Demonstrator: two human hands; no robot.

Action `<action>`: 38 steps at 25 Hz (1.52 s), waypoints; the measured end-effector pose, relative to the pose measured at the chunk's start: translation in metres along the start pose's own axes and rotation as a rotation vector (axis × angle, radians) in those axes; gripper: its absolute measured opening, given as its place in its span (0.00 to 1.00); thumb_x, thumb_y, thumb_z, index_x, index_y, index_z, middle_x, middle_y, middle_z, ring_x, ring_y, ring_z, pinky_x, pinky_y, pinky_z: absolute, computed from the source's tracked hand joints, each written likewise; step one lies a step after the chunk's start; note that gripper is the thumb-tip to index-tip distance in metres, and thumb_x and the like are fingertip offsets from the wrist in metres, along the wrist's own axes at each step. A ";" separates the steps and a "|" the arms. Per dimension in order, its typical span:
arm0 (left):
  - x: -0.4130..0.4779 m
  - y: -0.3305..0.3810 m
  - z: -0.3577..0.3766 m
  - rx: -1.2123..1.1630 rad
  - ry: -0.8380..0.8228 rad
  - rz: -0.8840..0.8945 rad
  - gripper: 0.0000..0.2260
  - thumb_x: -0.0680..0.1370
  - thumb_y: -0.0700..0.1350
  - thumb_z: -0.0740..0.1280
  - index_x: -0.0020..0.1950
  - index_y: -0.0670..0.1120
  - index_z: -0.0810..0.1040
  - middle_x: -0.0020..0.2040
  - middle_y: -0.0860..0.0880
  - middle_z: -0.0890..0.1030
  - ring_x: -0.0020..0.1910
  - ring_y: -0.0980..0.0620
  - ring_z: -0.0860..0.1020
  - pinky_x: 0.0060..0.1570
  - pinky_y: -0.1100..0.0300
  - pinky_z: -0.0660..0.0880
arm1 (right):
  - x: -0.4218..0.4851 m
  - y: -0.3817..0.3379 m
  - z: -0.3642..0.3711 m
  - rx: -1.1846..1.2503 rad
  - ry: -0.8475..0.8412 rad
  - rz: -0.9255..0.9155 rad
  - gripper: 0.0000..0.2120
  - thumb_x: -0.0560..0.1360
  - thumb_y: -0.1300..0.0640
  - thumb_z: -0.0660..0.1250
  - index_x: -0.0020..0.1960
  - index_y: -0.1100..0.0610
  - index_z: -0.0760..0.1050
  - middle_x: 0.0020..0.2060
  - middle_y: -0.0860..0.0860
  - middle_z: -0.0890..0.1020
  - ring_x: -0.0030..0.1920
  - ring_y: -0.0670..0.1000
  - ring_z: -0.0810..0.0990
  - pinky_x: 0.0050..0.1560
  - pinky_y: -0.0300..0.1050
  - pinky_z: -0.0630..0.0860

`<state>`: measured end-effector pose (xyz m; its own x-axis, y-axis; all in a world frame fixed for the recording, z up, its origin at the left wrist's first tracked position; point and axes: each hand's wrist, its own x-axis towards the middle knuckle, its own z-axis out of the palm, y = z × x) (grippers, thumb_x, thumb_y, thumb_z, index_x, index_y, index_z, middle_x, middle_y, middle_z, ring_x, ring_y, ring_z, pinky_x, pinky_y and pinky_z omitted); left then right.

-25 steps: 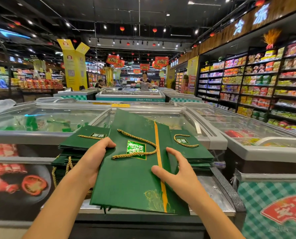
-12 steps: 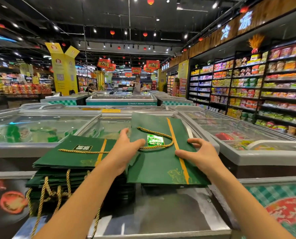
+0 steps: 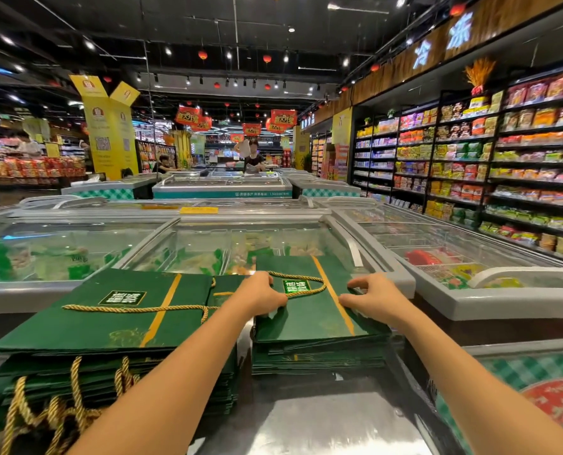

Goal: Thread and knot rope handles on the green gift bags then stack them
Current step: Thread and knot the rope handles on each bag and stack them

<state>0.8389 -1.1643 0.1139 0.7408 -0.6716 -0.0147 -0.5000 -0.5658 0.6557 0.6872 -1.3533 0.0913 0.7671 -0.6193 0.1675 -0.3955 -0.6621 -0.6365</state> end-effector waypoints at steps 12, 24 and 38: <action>0.014 -0.017 0.055 0.514 -0.065 0.077 0.27 0.83 0.61 0.46 0.82 0.59 0.46 0.83 0.47 0.42 0.80 0.40 0.38 0.77 0.37 0.45 | 0.004 0.001 0.062 -0.364 -0.120 -0.090 0.36 0.78 0.28 0.53 0.82 0.42 0.54 0.81 0.57 0.56 0.82 0.56 0.49 0.80 0.58 0.55; -0.009 -0.015 0.045 0.634 0.045 0.106 0.25 0.83 0.60 0.50 0.78 0.52 0.63 0.78 0.43 0.63 0.77 0.39 0.60 0.74 0.39 0.56 | -0.009 -0.015 0.061 -0.658 0.047 -0.148 0.32 0.81 0.33 0.50 0.81 0.46 0.59 0.76 0.55 0.68 0.77 0.57 0.62 0.76 0.58 0.56; -0.148 -0.138 -0.166 0.732 0.444 -0.395 0.24 0.77 0.69 0.60 0.46 0.47 0.71 0.50 0.46 0.77 0.58 0.40 0.76 0.61 0.45 0.72 | -0.091 -0.189 0.118 0.037 -0.166 -0.261 0.33 0.73 0.24 0.61 0.37 0.56 0.71 0.31 0.52 0.73 0.34 0.55 0.77 0.37 0.47 0.69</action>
<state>0.8726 -0.9074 0.1509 0.9446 -0.2087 0.2532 -0.2220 -0.9747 0.0246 0.7522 -1.1218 0.1076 0.9135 -0.3510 0.2057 -0.1580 -0.7720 -0.6156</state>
